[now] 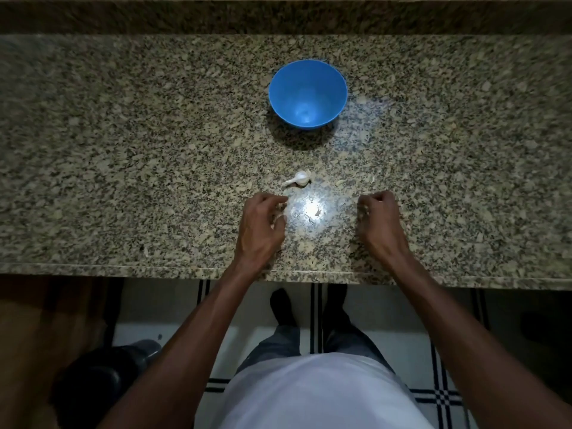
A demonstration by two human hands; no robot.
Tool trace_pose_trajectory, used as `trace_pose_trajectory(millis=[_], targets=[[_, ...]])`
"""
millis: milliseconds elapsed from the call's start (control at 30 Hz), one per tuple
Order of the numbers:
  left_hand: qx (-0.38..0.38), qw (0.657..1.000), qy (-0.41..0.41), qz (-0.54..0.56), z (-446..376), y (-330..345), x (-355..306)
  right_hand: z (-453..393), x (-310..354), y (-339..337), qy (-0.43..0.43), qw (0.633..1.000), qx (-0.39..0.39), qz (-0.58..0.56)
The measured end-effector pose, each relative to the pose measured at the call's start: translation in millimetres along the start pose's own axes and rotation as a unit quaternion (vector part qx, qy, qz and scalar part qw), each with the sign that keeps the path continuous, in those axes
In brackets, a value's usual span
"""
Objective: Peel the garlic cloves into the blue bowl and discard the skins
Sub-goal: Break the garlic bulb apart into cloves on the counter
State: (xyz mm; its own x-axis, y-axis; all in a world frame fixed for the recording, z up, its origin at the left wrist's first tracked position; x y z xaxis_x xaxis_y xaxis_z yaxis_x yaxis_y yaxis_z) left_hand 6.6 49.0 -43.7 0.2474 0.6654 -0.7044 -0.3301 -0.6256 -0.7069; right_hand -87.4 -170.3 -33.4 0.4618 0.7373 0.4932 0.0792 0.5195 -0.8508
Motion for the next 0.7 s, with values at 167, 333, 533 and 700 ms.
trace_pose_trajectory(millis=[167,333,533,700], targets=[[0.077,0.997,0.004,-0.007,1.7,4.7,2.8,15.1,48.4,30.0,-0.080,0.996,0.032,-0.037],[0.068,0.997,0.022,0.005,-0.1,-1.0,-0.2,7.4,47.3,15.0,-0.043,0.996,0.013,-0.074],[0.122,0.992,0.023,-0.017,-2.5,1.4,3.8,0.2,52.6,25.9,-0.071,0.992,0.104,-0.012],[0.099,0.995,0.015,-0.005,-1.8,0.4,4.7,3.7,54.0,30.5,-0.106,0.991,0.051,-0.060]])
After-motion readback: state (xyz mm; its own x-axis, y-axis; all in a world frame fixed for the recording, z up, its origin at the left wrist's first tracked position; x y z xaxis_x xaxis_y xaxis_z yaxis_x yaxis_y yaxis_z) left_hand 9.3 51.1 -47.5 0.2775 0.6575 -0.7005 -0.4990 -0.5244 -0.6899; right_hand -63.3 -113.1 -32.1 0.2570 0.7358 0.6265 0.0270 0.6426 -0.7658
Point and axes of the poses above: each hand's wrist, its own z-axis away from the middle knuckle, its own y-axis out of the palm, x = y × z, the point moved 1 cm from there along -z, towards the middle knuckle, and after that the axes turned 1 degree about -y, right-handed, at the moved point
